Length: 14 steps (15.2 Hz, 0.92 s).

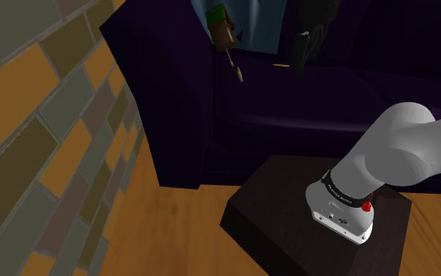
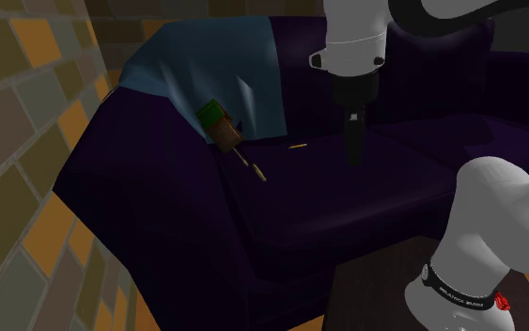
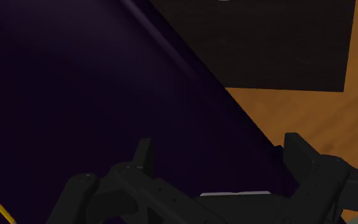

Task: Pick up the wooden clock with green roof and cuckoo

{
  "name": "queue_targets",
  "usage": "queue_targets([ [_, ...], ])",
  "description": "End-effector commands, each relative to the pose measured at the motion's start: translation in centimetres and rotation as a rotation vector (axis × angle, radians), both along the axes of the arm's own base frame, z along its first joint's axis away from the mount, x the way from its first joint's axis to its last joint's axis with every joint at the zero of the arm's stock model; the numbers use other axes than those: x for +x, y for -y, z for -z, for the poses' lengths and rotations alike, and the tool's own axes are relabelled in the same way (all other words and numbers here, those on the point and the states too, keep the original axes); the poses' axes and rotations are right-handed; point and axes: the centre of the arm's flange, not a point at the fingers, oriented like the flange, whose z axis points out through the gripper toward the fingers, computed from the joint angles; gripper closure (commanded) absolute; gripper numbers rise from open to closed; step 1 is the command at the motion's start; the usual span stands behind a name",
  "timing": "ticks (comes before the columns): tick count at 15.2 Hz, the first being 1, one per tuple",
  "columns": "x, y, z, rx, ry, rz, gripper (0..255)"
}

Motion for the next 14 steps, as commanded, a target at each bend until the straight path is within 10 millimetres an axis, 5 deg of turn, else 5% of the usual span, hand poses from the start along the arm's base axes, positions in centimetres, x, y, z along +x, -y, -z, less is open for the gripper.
queue_targets([
  [1,0.0,0.0,0.0,0.000,0.000,0.000,0],
  [14,8.5,5.9,7.6,0.069,0.395,0.056,0],
])
